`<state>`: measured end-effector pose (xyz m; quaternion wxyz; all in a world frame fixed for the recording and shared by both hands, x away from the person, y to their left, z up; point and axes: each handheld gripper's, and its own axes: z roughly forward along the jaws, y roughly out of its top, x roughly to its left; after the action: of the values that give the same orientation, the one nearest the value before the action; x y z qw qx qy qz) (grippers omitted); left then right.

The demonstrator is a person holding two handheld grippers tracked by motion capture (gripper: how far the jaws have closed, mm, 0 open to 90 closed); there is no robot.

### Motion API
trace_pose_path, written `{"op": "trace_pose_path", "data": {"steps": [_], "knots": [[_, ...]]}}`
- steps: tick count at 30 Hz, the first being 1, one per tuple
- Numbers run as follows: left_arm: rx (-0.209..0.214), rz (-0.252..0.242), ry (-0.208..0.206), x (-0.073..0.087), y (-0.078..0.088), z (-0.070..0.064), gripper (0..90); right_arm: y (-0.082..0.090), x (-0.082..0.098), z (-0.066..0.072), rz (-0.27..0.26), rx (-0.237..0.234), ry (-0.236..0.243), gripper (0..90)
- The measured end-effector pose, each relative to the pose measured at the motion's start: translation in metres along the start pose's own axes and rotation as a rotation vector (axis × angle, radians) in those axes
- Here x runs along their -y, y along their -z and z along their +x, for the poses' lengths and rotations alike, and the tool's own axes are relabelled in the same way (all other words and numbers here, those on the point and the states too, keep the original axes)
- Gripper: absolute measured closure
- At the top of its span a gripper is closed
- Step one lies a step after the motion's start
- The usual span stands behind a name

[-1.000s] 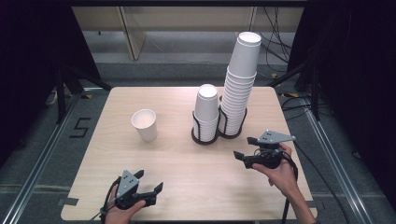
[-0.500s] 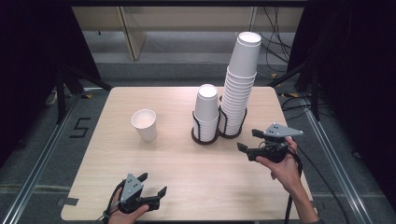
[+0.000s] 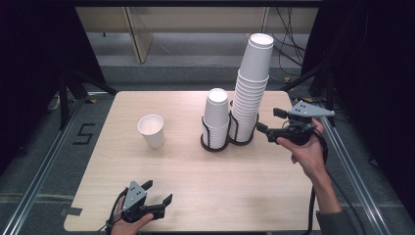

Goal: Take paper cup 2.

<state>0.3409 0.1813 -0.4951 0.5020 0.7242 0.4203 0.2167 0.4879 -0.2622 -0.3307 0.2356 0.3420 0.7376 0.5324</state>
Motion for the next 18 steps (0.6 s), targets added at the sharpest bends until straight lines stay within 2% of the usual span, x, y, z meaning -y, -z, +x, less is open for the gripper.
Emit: {"op": "trace_pose_path", "data": {"steps": [1,5,6,7,8,11,17,18], "knots": [[0.006,-0.003,-0.001,0.000,0.000,0.000,14.6,-0.001,-0.005,-0.004,-0.007,0.003,0.009,16.5],[0.009,0.003,-0.005,0.000,0.000,-0.001,14.6,-0.007,-0.022,-0.012,-0.016,0.009,-0.034,16.2],[0.003,0.008,-0.007,0.000,0.000,-0.001,14.6,-0.008,-0.027,-0.014,-0.014,0.027,-0.033,15.9],[0.003,0.007,-0.003,0.000,0.000,-0.001,14.6,-0.010,-0.031,-0.015,-0.036,0.037,-0.020,16.0],[0.002,0.012,-0.007,0.000,0.000,0.000,14.6,-0.011,-0.035,-0.016,-0.022,0.034,-0.030,16.0],[0.006,0.013,-0.003,0.001,-0.002,0.001,14.6,-0.016,-0.048,-0.018,-0.025,0.054,-0.035,15.9],[0.011,0.011,0.012,0.001,-0.003,0.001,14.6,-0.021,-0.071,-0.023,-0.061,0.065,-0.028,15.9],[0.016,0.006,0.016,0.002,-0.003,0.000,14.6,-0.021,-0.075,-0.022,-0.063,0.060,-0.041,15.9]]}}
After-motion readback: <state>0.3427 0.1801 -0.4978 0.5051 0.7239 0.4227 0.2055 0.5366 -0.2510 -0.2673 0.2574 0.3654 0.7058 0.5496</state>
